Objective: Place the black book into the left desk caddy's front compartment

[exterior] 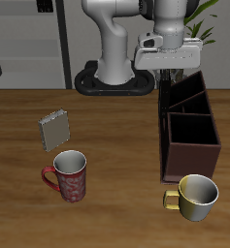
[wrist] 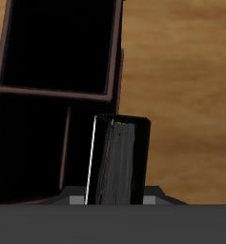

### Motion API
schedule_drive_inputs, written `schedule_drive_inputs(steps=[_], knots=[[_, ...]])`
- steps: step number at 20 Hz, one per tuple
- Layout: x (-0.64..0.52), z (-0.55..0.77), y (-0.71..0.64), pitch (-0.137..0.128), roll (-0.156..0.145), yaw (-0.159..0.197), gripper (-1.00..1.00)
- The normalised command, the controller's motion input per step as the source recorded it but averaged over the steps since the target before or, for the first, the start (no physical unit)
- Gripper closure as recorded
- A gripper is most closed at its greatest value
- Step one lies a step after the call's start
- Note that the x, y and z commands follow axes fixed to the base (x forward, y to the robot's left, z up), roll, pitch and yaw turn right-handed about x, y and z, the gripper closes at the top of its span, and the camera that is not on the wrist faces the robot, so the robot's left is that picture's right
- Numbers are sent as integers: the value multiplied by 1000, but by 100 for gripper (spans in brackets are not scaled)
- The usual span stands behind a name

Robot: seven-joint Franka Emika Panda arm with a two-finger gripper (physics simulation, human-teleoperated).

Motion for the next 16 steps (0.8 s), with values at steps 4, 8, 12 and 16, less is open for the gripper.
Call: schedule_drive_inputs(steps=[4, 8, 12, 16], knots=[[100, 2, 104, 16, 1, -5, 100], [104, -35, 91, 14, -3, 4, 100], [107, -48, 140, 18, 8, 1, 100], [-29, -37, 123, 4, 26, 5, 100]])
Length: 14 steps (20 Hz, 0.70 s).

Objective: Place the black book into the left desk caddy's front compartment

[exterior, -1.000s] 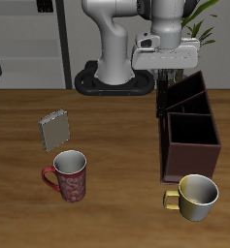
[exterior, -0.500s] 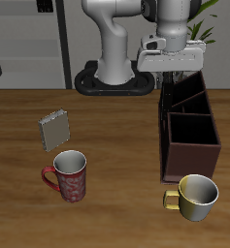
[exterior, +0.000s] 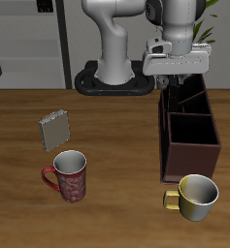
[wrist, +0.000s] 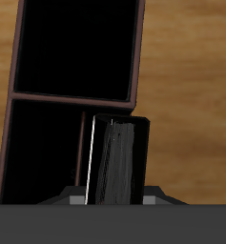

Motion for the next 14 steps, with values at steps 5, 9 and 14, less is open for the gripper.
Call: schedule_drive_inputs(steps=[5, 9, 14], knots=[[29, -43, 190, 12, 29, 9, 100], [-12, -59, 151, 5, 33, 14, 100], [33, -102, 35, 16, 11, 3, 100]])
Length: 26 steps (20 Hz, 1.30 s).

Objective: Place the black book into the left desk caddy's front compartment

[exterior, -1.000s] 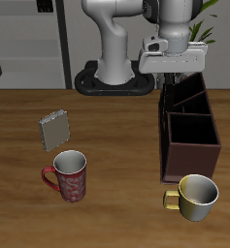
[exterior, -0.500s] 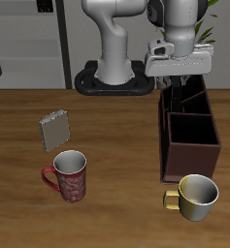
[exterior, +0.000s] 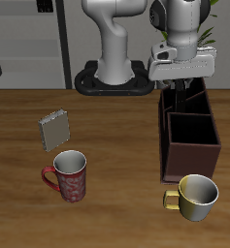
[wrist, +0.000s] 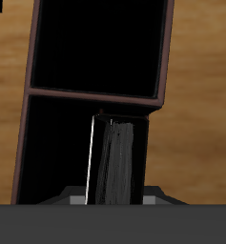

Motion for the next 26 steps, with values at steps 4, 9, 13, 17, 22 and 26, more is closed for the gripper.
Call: schedule_drive_inputs(steps=[4, 9, 13, 17, 22, 26], knots=[[19, -142, -23, 19, -5, 1, 100], [31, -204, -6, 36, 1, 1, 100], [-16, -133, -4, 23, 0, -13, 100], [7, -101, 18, 18, -1, 2, 100], [30, -149, 3, 27, 3, 11, 100], [7, -78, 3, 11, 2, 2, 100]])
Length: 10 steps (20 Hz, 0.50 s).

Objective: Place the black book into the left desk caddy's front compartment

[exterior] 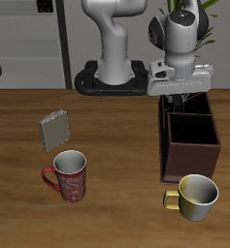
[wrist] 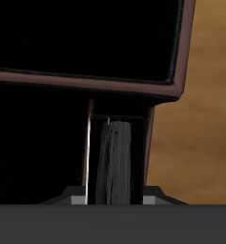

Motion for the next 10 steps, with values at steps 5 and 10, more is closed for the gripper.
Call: schedule_drive_inputs(steps=[5, 10], knots=[[33, -144, -1, 48, 0, -31, -100], [-6, -38, -15, 39, 25, -20, -100]])
